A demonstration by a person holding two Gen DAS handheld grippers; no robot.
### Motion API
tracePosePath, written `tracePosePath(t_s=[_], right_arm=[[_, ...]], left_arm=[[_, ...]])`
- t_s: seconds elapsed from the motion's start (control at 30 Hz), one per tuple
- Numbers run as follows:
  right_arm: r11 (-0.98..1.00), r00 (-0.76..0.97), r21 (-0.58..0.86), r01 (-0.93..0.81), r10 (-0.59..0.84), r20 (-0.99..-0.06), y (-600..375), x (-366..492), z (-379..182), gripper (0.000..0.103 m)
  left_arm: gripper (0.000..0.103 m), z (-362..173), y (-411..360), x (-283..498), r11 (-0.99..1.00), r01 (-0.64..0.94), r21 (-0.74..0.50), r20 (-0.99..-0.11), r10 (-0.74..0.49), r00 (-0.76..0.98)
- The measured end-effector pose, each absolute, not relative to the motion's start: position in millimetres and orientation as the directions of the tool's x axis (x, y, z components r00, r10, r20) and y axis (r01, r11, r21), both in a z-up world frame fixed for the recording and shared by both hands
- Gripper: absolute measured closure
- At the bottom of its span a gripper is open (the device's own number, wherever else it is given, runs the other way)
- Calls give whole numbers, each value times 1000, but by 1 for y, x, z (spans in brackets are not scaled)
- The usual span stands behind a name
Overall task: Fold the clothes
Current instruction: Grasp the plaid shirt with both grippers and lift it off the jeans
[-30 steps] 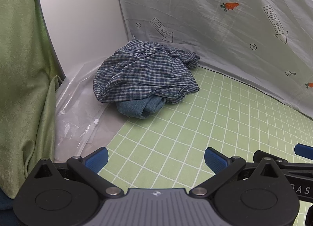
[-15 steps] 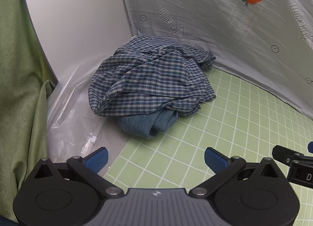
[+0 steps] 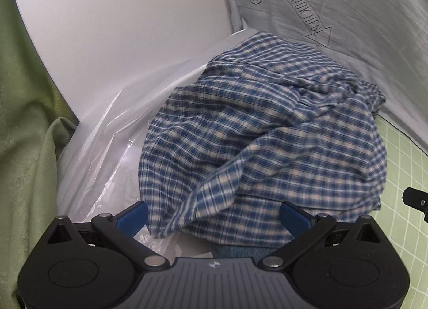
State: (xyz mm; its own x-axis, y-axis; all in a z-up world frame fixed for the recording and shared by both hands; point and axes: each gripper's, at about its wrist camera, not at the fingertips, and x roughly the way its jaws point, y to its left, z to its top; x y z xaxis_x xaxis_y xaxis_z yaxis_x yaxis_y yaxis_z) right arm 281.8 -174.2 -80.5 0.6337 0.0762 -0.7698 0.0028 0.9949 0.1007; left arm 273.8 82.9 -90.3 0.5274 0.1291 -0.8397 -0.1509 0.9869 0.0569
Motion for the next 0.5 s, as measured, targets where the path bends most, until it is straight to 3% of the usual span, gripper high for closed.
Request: tracePosePath(t_s=[0.17,0.27,0.3,0.33,0.4,0.5], right_arm=[[972,621,231,-45,208,-756,-161,319,-96,16],[950,604,306,-65,281,-746,-156,330,-106,30],[938,597,333,-92,319,-736,-155,330,-108,51],[938,603,325,-118,328,-727,-152,327,-106,78],[936,613,307,-170,345,-711,-148,322,-101,94],[947,646,250,-201,320,-693,-150,303,-92,99]], left_arm=[[2,-99,93,286,987,-159,-8,-848,77,524],[7,-101,93,286,987,-158,-26,-850,61,523],[9,-101,92,286,987,-160,-32,-850,57,523],[11,-101,92,285,986,-162,-39,-851,53,523],[11,-100,90,284,986,-163,-38,-849,55,525],[11,-94,86,278,987,-158,-31,-845,58,531]])
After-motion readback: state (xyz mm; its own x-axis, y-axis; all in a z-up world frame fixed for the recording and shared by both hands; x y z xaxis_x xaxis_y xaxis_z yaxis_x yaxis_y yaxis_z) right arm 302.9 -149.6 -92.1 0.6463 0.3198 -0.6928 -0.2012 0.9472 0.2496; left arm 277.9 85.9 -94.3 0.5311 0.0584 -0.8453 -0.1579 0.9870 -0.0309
